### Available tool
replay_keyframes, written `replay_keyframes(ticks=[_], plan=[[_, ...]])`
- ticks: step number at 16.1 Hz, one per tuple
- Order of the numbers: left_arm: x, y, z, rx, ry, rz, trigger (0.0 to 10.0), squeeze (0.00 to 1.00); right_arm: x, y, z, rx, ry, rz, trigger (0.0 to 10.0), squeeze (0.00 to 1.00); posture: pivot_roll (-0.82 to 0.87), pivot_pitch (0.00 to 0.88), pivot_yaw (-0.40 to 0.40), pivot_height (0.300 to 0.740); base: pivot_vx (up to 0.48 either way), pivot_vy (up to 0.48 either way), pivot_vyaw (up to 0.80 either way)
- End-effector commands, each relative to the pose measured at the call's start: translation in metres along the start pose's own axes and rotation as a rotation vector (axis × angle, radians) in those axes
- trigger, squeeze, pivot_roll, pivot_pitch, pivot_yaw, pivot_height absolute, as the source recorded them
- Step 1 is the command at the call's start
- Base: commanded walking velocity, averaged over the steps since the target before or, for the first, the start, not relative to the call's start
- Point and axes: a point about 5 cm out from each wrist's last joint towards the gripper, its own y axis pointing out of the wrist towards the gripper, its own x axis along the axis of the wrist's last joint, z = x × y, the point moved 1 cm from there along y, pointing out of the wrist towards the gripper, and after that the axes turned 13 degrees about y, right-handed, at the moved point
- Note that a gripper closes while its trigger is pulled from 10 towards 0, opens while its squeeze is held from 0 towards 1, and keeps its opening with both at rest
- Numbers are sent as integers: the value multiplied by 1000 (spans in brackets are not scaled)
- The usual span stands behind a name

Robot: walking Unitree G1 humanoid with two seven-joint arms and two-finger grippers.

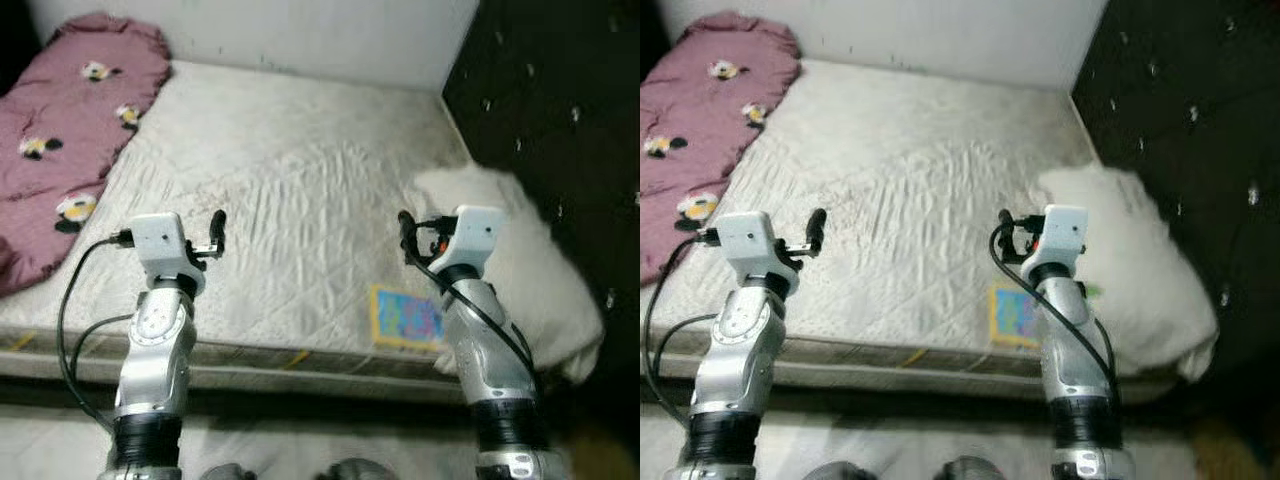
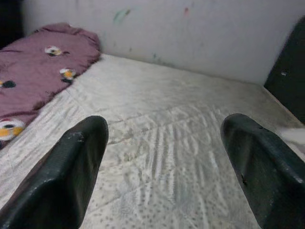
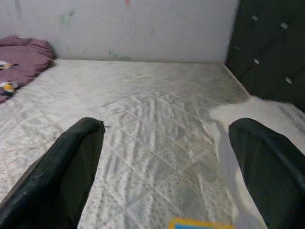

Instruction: Clean up the room

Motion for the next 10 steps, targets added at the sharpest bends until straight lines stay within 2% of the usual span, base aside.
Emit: replay_keyframes(ticks=[1, 10], plan=[[3, 0, -2, -27, 8, -15, 10000, 0, 2, 1, 0, -2, 7, -2, 10000, 0, -20, 0, -81, 740, 0, 480, 0], [3, -1, -5, -50, -2, -20, 10000, 0, 0, 0, 1, 5, 1, 8, 10000, 0, -18, 0, -83, 740, 0, 477, 0]])
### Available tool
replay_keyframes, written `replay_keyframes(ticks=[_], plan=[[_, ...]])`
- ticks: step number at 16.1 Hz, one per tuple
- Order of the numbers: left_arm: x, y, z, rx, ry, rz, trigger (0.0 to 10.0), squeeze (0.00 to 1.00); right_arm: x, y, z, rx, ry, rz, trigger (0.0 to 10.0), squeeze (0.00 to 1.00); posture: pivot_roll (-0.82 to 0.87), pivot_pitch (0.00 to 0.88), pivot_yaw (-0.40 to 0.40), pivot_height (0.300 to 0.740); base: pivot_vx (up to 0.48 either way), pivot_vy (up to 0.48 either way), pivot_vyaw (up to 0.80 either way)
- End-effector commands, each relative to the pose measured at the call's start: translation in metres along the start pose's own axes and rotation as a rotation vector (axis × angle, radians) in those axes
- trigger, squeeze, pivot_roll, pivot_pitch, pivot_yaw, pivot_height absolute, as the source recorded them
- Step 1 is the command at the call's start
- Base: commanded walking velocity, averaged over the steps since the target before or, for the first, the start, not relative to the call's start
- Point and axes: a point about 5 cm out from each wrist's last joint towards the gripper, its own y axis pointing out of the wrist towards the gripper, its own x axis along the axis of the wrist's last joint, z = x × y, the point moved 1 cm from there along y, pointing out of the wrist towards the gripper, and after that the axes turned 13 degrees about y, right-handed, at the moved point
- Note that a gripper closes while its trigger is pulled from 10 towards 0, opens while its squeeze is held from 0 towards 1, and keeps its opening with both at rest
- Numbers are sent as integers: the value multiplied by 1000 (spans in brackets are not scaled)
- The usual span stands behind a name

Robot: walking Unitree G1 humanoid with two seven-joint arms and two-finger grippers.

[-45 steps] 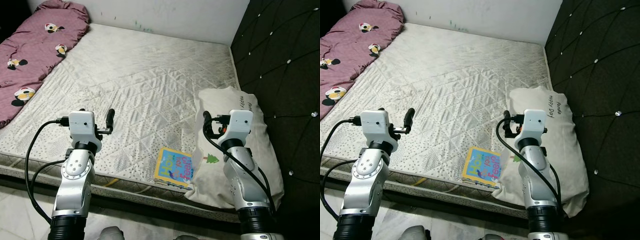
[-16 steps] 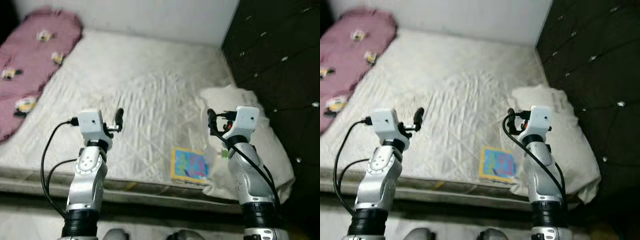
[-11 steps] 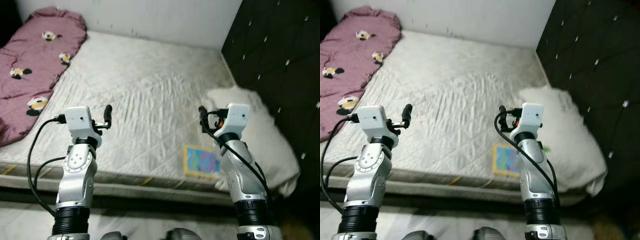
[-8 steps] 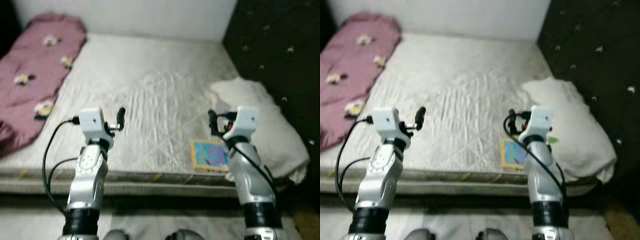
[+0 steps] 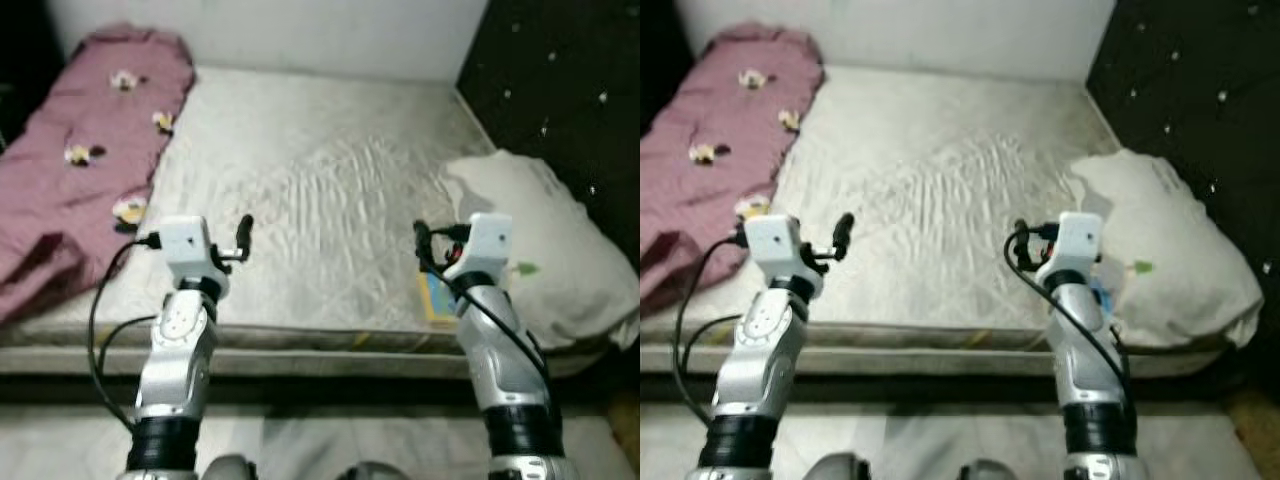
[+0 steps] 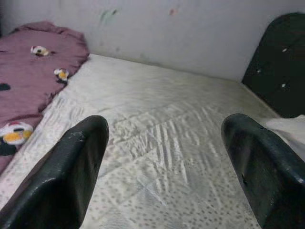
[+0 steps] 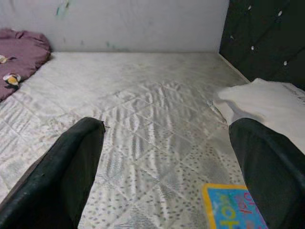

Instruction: Clean up the room

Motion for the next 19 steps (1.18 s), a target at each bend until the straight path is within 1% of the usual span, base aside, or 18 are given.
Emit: replay_keyframes(ticks=[1, 4, 14, 16, 17, 18, 19], plan=[[5, -1, 4, -4, 15, -26, 10000, 0, 5, 2, 6, 23, 2, -13, 10000, 0, -18, 0, -84, 740, 289, 379, 0], [6, -3, 1, -37, 5, -40, 10000, 0, 4, 2, 7, 27, -1, -11, 10000, 0, -17, 0, -84, 740, 420, 0, 0], [8, -2, 1, -41, -2, -43, 10000, 0, 5, 4, 7, 26, -3, -10, 10000, 0, -19, 0, -89, 740, 462, 0, 0], [8, -3, 3, -19, -15, -53, 10000, 0, 5, 4, 6, 21, -2, -10, 10000, 0, -19, 0, -88, 740, 157, 0, 0], [9, -3, 2, -25, -9, -56, 10000, 0, 5, 4, 6, 20, -2, -8, 10000, 0, -20, 0, -87, 740, 0, 0, 0], [8, -2, 1, -36, -5, -39, 10000, 0, 4, 4, 6, 15, -11, 4, 10000, 0, -20, 0, -87, 740, 0, 0, 0], [8, -2, 1, -39, -11, -43, 10000, 0, 3, 4, 6, 10, 2, 5, 10000, 0, -20, 0, -87, 740, 0, 0, -800]])
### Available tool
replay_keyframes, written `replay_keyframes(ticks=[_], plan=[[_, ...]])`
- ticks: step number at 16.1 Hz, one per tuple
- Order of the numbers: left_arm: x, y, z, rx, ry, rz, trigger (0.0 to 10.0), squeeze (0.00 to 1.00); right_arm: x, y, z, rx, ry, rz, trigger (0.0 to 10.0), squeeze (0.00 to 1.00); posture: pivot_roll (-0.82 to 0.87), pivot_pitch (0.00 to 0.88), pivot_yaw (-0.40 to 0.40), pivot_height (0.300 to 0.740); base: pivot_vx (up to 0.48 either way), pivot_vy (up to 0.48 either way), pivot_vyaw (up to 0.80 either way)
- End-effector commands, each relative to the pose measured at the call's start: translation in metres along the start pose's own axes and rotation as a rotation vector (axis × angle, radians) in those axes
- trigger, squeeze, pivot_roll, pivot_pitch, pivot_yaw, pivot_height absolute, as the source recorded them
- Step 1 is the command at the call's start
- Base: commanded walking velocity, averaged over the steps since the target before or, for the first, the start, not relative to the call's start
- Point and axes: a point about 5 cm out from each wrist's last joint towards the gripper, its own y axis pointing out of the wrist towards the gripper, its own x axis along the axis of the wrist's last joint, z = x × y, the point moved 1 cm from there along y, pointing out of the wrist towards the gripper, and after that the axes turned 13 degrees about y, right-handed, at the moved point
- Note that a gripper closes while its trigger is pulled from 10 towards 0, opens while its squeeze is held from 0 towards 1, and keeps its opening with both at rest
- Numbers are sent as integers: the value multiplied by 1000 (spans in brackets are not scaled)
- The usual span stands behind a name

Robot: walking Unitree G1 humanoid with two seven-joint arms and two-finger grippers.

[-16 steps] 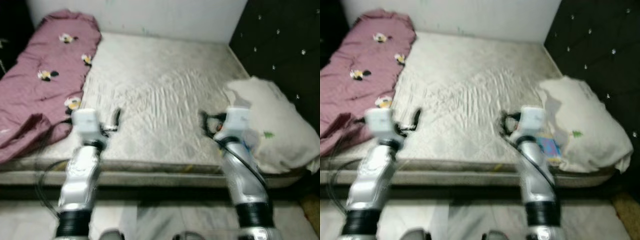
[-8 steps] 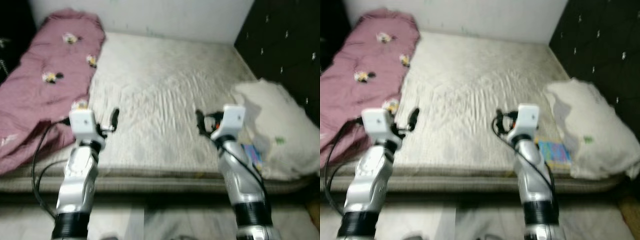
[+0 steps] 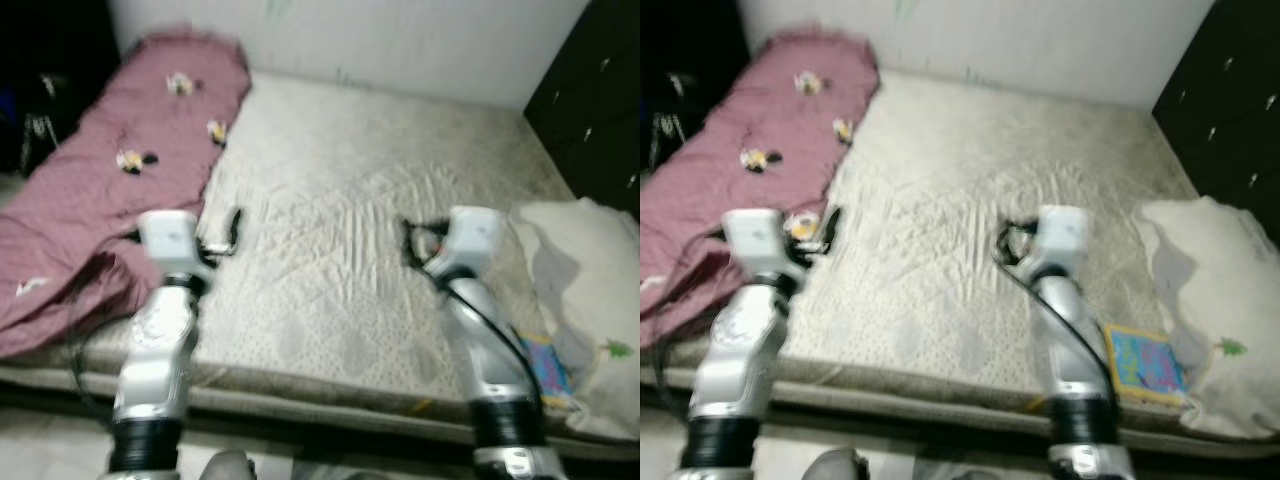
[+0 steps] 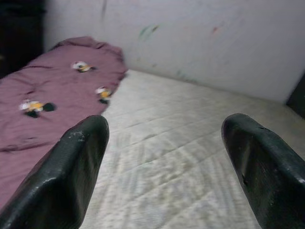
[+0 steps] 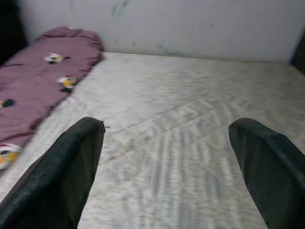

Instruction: Clean up the room

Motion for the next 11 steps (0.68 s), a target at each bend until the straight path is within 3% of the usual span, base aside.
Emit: replay_keyframes(ticks=[1, 11], plan=[[2, 2, -13, -37, -17, -3, 10000, 0, 4, -3, -17, -54, -6, -9, 10000, 0, -20, 0, -87, 740, 0, 480, -800], [1, 2, -14, -47, -25, 10, 10000, 0, 3, -3, -18, -58, -9, -4, 10000, 0, -22, 0, -85, 740, 0, 478, 0]])
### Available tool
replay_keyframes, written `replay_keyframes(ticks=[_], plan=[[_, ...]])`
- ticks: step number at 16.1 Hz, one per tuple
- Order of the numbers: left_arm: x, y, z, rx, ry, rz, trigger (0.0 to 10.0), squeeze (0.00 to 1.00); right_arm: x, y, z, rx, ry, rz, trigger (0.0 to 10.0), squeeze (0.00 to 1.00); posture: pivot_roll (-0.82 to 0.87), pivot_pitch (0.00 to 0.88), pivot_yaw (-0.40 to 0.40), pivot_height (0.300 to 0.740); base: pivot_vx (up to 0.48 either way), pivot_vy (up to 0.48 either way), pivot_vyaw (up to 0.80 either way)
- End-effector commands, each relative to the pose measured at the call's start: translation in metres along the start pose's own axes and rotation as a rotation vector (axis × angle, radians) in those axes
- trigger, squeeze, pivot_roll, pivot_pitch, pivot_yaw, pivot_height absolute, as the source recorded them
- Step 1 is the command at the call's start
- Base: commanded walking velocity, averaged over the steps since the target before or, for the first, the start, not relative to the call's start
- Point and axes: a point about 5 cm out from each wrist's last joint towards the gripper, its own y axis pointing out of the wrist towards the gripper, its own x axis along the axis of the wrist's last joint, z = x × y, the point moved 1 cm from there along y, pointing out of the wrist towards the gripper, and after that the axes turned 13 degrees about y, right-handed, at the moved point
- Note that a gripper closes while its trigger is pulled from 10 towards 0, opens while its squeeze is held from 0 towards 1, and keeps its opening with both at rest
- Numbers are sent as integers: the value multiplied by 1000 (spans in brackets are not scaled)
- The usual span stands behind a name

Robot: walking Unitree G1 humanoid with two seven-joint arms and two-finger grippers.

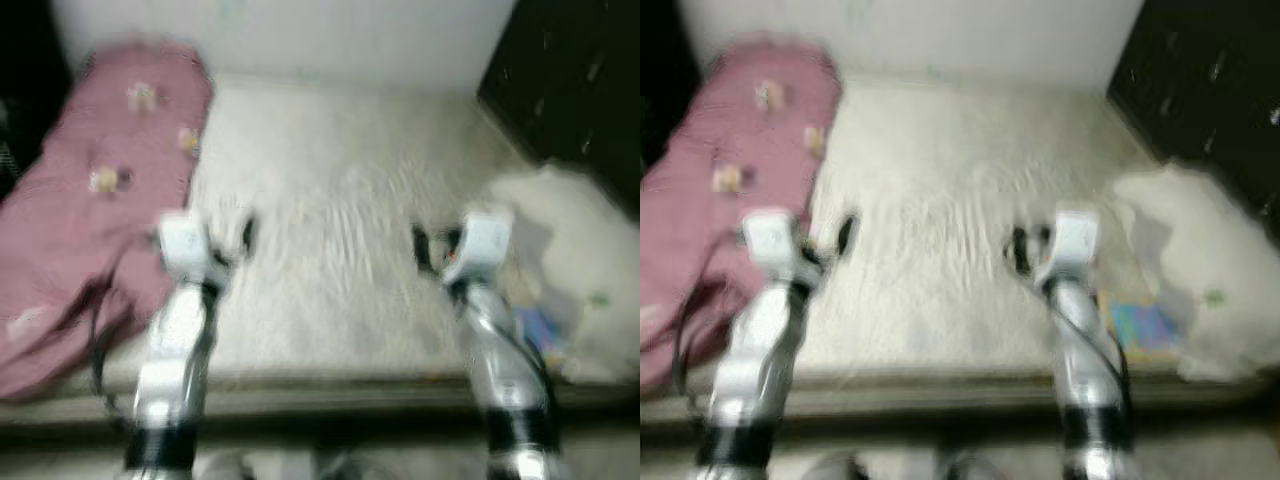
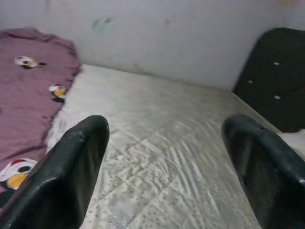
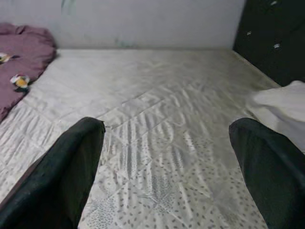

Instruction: Clean up the room

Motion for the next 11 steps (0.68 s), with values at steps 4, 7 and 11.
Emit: replay_keyframes(ticks=[4, 7, 11], plan=[[1, 0, 7, 16, 9, 7, 10000, 0, 5, 2, 7, 17, 2, -16, 10000, 0, -22, 0, -84, 740, 0, 476, -600], [1, 0, 6, 15, 10, 7, 10000, 0, 5, 2, 7, 21, -1, -13, 10000, 0, -20, 0, -86, 740, 0, 476, 0], [1, -1, 6, 14, 10, 5, 10000, 0, 4, 2, 7, 27, -5, -9, 10000, 0, -17, 0, -89, 740, 0, 476, 0]])
